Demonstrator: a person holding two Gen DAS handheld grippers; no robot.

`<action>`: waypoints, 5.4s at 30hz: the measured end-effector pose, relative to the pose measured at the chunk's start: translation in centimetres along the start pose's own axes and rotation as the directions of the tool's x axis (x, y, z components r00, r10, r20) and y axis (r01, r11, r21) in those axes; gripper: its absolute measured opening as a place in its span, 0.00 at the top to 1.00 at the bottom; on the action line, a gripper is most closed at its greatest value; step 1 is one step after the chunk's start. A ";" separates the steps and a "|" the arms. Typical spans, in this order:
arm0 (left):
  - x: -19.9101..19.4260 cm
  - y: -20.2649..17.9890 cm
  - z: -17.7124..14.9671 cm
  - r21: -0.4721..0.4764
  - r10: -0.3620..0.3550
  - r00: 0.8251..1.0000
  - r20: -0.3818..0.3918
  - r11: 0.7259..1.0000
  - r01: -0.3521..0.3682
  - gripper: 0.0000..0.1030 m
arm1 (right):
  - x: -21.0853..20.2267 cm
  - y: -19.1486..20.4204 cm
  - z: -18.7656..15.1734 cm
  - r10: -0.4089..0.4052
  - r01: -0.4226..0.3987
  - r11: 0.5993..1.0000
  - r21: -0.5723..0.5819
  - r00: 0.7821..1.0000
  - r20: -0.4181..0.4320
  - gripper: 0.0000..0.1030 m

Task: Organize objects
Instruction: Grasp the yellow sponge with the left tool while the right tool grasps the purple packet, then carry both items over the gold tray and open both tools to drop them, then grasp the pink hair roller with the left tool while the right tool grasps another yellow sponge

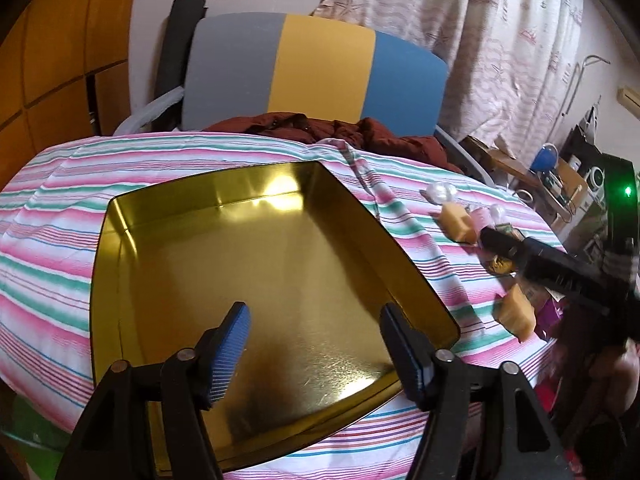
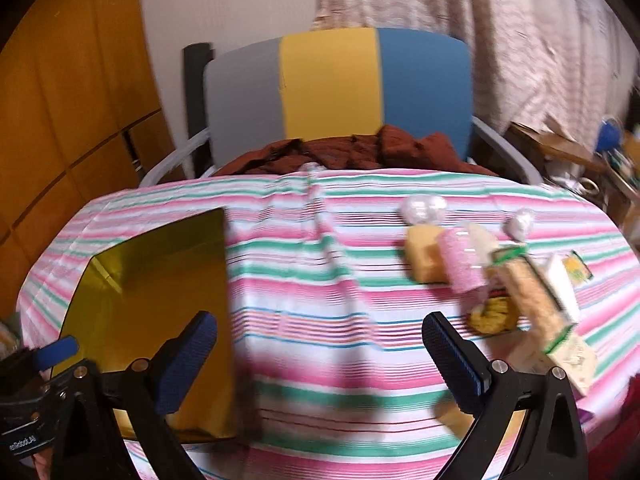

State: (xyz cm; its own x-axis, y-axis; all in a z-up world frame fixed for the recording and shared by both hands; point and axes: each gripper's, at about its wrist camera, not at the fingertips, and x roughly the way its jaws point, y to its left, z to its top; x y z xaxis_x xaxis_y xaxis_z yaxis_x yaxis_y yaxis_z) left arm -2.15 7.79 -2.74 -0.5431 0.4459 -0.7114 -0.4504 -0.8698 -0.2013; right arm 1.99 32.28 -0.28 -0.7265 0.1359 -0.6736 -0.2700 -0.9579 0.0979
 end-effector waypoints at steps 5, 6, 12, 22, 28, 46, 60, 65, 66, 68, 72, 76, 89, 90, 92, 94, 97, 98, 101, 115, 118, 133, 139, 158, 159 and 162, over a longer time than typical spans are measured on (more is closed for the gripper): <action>0.5 -0.8 0.3 0.011 -0.005 1.000 -0.023 1.000 0.005 0.27 | -1.5 -6.6 1.7 -0.024 0.025 0.991 0.132 1.000 -0.005 0.00; 0.6 -0.8 0.3 0.004 -0.010 0.999 -0.031 1.000 0.010 0.27 | -1.8 -7.6 2.0 -0.032 0.033 0.989 0.147 0.999 -0.012 0.00; 1.3 -1.6 0.8 0.000 -0.070 0.995 -0.070 0.998 0.070 0.27 | -4.2 -15.2 3.1 -0.021 0.034 0.962 0.272 0.998 -0.051 0.00; 3.6 -12.6 1.8 0.282 -0.287 0.942 -0.174 0.902 0.327 0.27 | -6.3 -22.3 -0.9 -0.028 0.103 0.899 0.426 0.984 -0.178 0.00; 7.0 -20.4 -0.2 0.420 -0.354 0.889 -0.291 0.787 0.451 0.25 | -6.6 -24.2 -2.7 -0.019 0.103 0.867 0.487 0.985 -0.174 0.00; 15.0 -27.6 -3.0 0.476 -0.300 0.851 -0.431 0.725 0.497 0.37 | -3.7 -24.0 -3.6 0.008 0.119 0.884 0.451 0.963 -0.268 0.00; 10.0 -20.6 -1.9 0.364 -0.371 0.867 -0.333 0.798 0.481 0.40 | 1.6 -22.7 -4.2 -0.038 0.250 0.923 0.291 0.814 -0.580 0.00; 8.0 -19.8 -0.7 0.341 -0.412 0.864 -0.291 0.799 0.495 0.40 | 3.5 -22.9 -4.6 -0.031 0.280 0.917 0.285 0.761 -0.648 0.01; 7.7 -19.7 -0.6 0.339 -0.417 0.864 -0.282 0.799 0.497 0.39 | 3.7 -22.9 -4.6 -0.036 0.288 0.916 0.280 0.753 -0.658 0.04; 7.0 -19.1 -0.4 0.333 -0.430 0.863 -0.266 0.799 0.501 0.39 | 4.3 -23.1 -5.0 -0.048 0.305 0.916 0.259 0.727 -0.685 0.12; 5.8 -18.0 -0.2 0.317 -0.446 0.862 -0.241 0.803 0.504 0.39 | 4.9 -23.2 -5.6 -0.050 0.306 0.921 0.242 0.707 -0.705 0.42; 5.4 -17.0 -0.4 0.309 -0.443 0.868 -0.222 0.813 0.494 0.39 | 4.6 -22.9 -5.7 -0.058 0.284 0.931 0.228 0.733 -0.677 0.52; 2.8 -12.7 0.0 0.236 -0.398 0.906 -0.144 0.875 0.422 0.39 | 1.1 -18.0 -4.8 0.003 0.108 0.981 0.162 0.824 -0.567 0.70; 2.7 -12.2 0.1 0.224 -0.392 0.910 -0.138 0.882 0.414 0.39 | 1.1 -17.0 -4.6 -0.003 0.103 0.984 0.146 0.829 -0.559 0.70; 2.3 -11.0 0.3 0.197 -0.375 0.919 -0.121 0.898 0.393 0.39 | 1.6 -15.1 -4.0 -0.001 0.083 0.988 0.129 0.845 -0.535 0.71; 1.9 -9.8 0.6 0.176 -0.364 0.926 -0.101 0.909 0.376 0.39 | 1.6 -14.2 -3.6 0.011 0.062 0.990 0.124 0.857 -0.515 0.71; 1.0 -7.5 0.9 0.134 -0.339 0.938 -0.069 0.929 0.345 0.39 | 1.8 -12.5 -2.2 0.051 0.007 0.993 0.118 0.879 -0.474 0.71; 0.8 -7.0 1.0 0.123 -0.330 0.942 -0.062 0.934 0.335 0.39 | 1.9 -11.5 -1.7 0.071 -0.020 0.993 0.114 0.886 -0.458 0.71; 0.1 -4.7 1.2 0.089 -0.280 0.959 -0.031 0.955 0.282 0.39 | 0.0 -9.7 -0.6 0.121 -0.086 0.991 0.101 0.898 -0.423 0.71; -2.5 6.0 0.6 -0.116 0.043 0.999 0.026 0.992 -0.040 0.35 | 1.6 9.2 2.6 0.483 -0.527 0.850 0.004 0.776 -0.406 0.62; -3.0 7.3 -0.2 -0.146 0.086 0.996 0.027 0.986 -0.081 0.25 | 2.1 12.0 1.8 0.502 -0.561 0.828 -0.010 0.748 -0.435 0.44; -4.8 8.3 0.3 -0.173 0.226 0.972 0.066 0.962 -0.212 0.21 | 1.1 13.8 0.7 0.312 -0.367 0.903 -0.224 0.918 -0.244 0.11; -4.5 6.9 0.9 -0.135 0.248 0.967 0.064 0.962 -0.238 0.21 | -0.3 12.9 1.0 0.221 -0.236 0.929 -0.285 0.972 -0.083 0.00; -1.8 1.2 1.9 0.002 0.188 0.981 0.042 0.982 -0.188 0.21 | 0.7 5.2 1.6 0.017 -0.019 0.975 -0.221 1.000 -0.012 0.00; -1.6 1.0 1.9 0.005 0.176 0.984 0.038 0.984 -0.176 0.21 | 0.7 4.6 1.6 0.008 -0.010 0.977 -0.212 1.000 -0.011 0.00; -1.2 0.2 1.9 0.018 0.140 0.990 0.027 0.990 -0.140 0.21 | 0.7 2.0 2.0 -0.023 0.021 0.985 -0.171 1.000 -0.012 0.00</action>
State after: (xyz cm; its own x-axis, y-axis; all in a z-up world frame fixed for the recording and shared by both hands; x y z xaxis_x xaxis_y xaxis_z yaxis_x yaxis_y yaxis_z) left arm -2.94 7.47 -0.66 -0.6199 0.3254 -0.7140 -0.3823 -0.9199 -0.0874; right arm -0.29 30.97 0.92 -0.7126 0.1553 -0.6841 -0.1733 -0.9839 -0.0428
